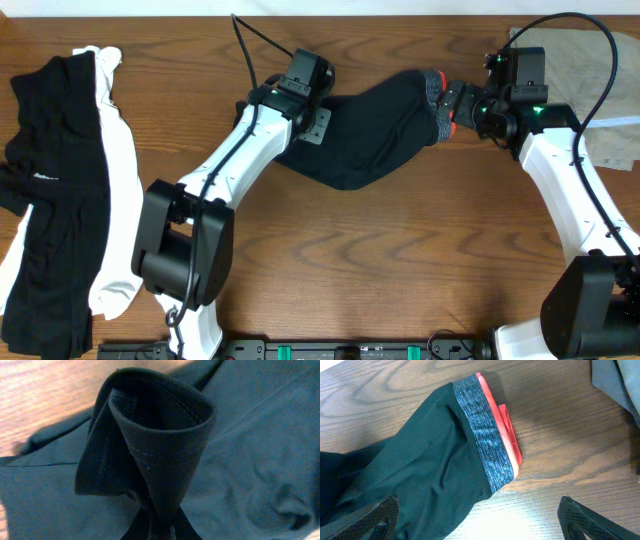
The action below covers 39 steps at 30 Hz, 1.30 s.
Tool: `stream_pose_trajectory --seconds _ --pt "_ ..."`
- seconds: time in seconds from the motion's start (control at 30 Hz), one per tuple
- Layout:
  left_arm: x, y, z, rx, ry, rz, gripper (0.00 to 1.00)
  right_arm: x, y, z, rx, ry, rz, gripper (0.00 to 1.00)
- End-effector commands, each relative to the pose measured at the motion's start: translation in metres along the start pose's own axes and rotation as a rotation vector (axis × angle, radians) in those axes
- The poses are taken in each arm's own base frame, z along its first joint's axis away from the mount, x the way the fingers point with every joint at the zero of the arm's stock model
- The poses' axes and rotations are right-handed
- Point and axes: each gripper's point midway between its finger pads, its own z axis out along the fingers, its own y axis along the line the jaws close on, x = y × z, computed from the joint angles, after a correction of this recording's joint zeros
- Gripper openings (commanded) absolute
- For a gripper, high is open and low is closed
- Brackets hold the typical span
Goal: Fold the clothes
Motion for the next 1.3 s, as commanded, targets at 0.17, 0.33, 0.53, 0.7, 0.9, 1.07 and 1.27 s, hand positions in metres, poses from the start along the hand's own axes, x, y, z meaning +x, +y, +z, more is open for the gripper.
stream_pose_trajectory --seconds 0.17,0.33,0.53,0.7,0.9,1.07,1.27 --pt "-0.023 -0.004 -0.022 0.036 -0.075 -0.054 0.06 0.002 0.006 0.000 -0.011 0.003 -0.023 0.99" --pt "-0.026 -0.013 -0.020 0.082 -0.087 -0.067 0.06 0.002 0.006 0.000 -0.011 0.004 -0.023 0.99" --pt "-0.021 -0.033 -0.013 0.152 -0.059 -0.065 0.27 0.002 0.006 0.000 -0.011 0.004 -0.023 0.99" --pt "-0.020 -0.039 -0.013 0.162 -0.056 -0.055 0.98 0.002 0.006 0.000 -0.010 0.006 -0.022 0.99" --pt "-0.019 -0.038 -0.013 0.165 -0.054 -0.072 0.98 0.003 0.005 0.000 -0.008 0.011 -0.022 0.99" --pt "-0.019 -0.036 -0.013 0.161 -0.050 -0.078 0.98 0.001 0.004 0.002 -0.003 0.001 -0.028 0.99" --pt "-0.028 0.006 -0.035 0.167 -0.037 -0.267 0.98 -0.015 0.003 0.009 -0.071 -0.014 -0.083 0.99"
